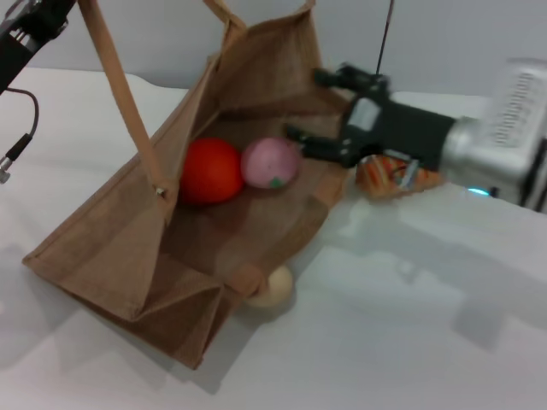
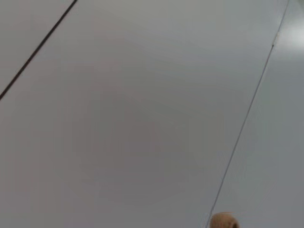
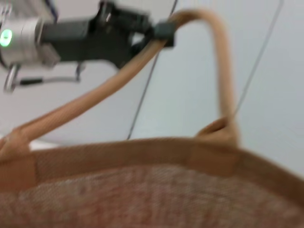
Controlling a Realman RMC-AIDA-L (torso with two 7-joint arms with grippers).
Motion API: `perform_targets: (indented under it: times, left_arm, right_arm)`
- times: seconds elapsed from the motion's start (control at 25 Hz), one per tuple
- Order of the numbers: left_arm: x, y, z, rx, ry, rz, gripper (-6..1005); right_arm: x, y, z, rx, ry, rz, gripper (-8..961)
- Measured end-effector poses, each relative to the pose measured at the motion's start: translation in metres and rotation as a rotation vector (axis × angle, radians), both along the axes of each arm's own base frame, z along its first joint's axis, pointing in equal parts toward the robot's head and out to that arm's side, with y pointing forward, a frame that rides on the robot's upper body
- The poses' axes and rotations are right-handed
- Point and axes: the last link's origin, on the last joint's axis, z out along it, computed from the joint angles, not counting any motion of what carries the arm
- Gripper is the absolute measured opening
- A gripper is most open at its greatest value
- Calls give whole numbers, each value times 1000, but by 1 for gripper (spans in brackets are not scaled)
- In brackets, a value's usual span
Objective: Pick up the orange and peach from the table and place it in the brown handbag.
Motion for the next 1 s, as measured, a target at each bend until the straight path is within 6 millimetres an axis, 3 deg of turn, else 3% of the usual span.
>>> perform_targets:
  times: [0.16,0.32,0.72,1.0]
  left_arm:
    - [-2,2,-2,-6,8,20,201]
    - [-6,5,-5,-7,42,48,214]
    - [2,14,-34,29,221,25,247]
    - [0,8,-52,209,282,71,574]
  right_arm:
    - [23,-5,25,84,113,-61,848]
    - [42,-11,48,164,197,-96,847]
    - [68,-18,73,292,307,-196,844]
    - [85,-21,83,405,303,-242,841]
